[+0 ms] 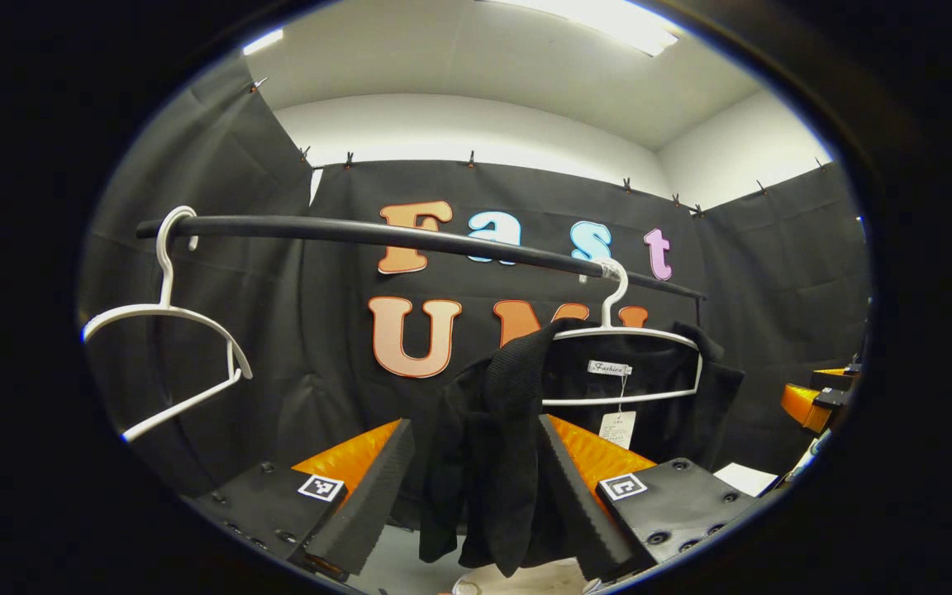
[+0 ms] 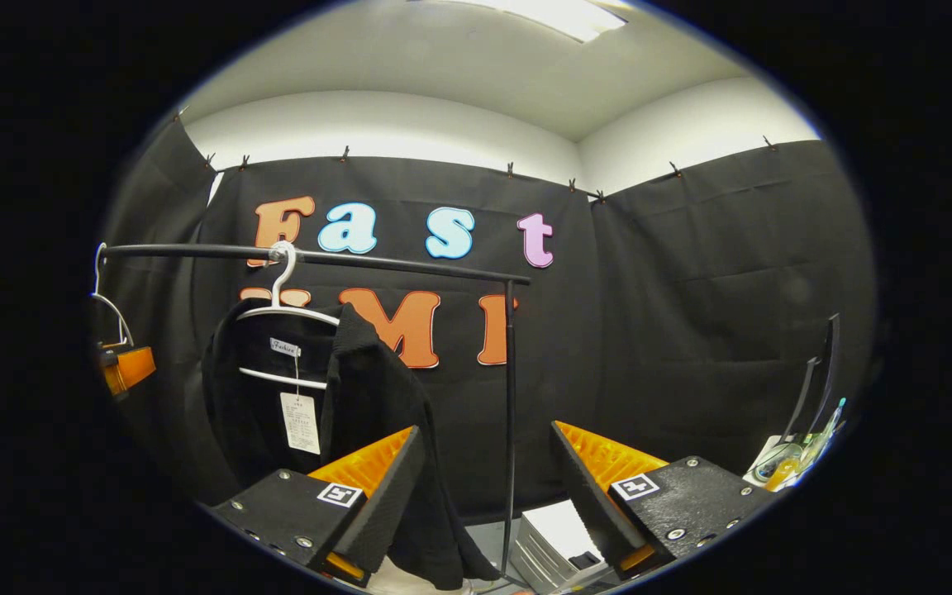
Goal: Grasp the clothes on the hanger with both hands and then place them into the laundry hamper below.
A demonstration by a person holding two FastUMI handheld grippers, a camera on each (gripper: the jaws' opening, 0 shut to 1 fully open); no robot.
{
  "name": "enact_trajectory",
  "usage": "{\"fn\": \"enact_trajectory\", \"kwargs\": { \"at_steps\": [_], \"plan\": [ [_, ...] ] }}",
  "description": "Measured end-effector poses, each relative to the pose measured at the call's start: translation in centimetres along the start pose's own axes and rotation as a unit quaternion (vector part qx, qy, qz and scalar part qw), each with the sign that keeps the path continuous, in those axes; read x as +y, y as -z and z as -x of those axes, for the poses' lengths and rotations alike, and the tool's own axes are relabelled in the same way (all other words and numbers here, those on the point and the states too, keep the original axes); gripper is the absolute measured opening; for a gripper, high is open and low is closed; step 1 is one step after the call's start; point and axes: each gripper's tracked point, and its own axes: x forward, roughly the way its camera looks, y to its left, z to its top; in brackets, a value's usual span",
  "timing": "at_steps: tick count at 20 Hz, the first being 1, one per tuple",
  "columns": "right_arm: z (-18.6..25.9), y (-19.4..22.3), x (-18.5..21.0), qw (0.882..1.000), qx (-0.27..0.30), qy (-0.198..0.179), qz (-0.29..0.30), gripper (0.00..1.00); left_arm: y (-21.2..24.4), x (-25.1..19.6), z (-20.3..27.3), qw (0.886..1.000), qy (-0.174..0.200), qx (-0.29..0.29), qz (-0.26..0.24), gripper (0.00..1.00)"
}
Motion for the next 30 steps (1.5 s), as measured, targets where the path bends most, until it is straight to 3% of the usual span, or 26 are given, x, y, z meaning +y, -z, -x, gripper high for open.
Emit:
{"fn": "enact_trajectory", "kwargs": {
  "at_steps": [2, 4, 5, 6, 7, 8, 9, 10, 16, 21, 22, 23, 24, 25, 30],
  "plan": [
    [0.0, -0.1, -0.1, 1.0, -0.001, 0.002, 0.005, 0.94, 0.1, 0.1, -0.1, 1.0, 0.0, 0.0, 0.002, 0.96],
    [0.0, -0.1, -0.3, 1.0, -0.001, 0.005, 0.008, 1.0, 0.2, 0.0, -0.1, 1.0, -0.001, 0.001, 0.003, 0.96],
    [0.0, -0.1, -0.3, 1.0, -0.001, 0.005, 0.009, 0.94, 0.2, 0.0, -0.1, 1.0, -0.001, 0.001, 0.003, 1.0],
    [0.1, -0.2, -0.3, 1.0, -0.001, 0.005, 0.009, 0.94, 0.1, 0.1, -0.1, 1.0, -0.001, 0.001, 0.003, 0.93],
    [0.1, -0.2, -0.3, 1.0, -0.002, 0.005, 0.009, 0.94, 0.1, 0.1, 0.0, 1.0, -0.002, 0.002, 0.002, 0.96],
    [0.0, -0.2, -0.3, 1.0, -0.002, 0.005, 0.01, 1.0, 0.0, 0.1, -0.1, 1.0, -0.003, 0.001, 0.002, 0.97],
    [0.0, -0.3, -0.4, 1.0, -0.003, 0.006, 0.01, 1.0, -0.1, 0.2, 0.0, 1.0, -0.004, 0.0, 0.001, 0.97],
    [0.1, -0.3, -0.4, 1.0, -0.003, 0.006, 0.011, 0.94, -0.1, 0.2, -0.1, 1.0, -0.005, -0.001, 0.001, 0.93],
    [0.0, 0.0, 0.3, 1.0, 0.0, 0.001, 0.01, 0.94, 0.2, 0.3, -0.3, 1.0, -0.005, 0.0, -0.003, 0.96],
    [-0.1, 1.0, 1.7, 1.0, 0.012, -0.01, 0.008, 0.94, 0.3, 0.6, -0.2, 1.0, -0.007, 0.001, -0.004, 1.0],
    [-0.1, 1.2, 2.0, 1.0, 0.015, -0.013, 0.004, 0.94, 0.3, 0.6, -0.2, 1.0, -0.006, 0.002, -0.004, 0.93],
    [-0.2, 1.5, 2.4, 1.0, 0.019, -0.016, 0.0, 0.94, 0.4, 0.6, -0.2, 1.0, -0.006, 0.003, -0.004, 0.96],
    [-0.1, 1.8, 2.7, 1.0, 0.023, -0.019, -0.003, 0.94, 0.3, 0.6, -0.2, 1.0, -0.006, 0.003, -0.004, 0.93],
    [-0.2, 2.2, 3.1, 0.999, 0.028, -0.022, -0.005, 0.94, 0.4, 0.5, -0.2, 1.0, -0.005, 0.003, -0.005, 0.96],
    [-1.1, 4.7, 6.1, 0.998, 0.049, -0.045, -0.01, 0.94, 0.8, 0.9, -0.5, 1.0, -0.005, 0.006, -0.012, 0.93]
  ]
}}
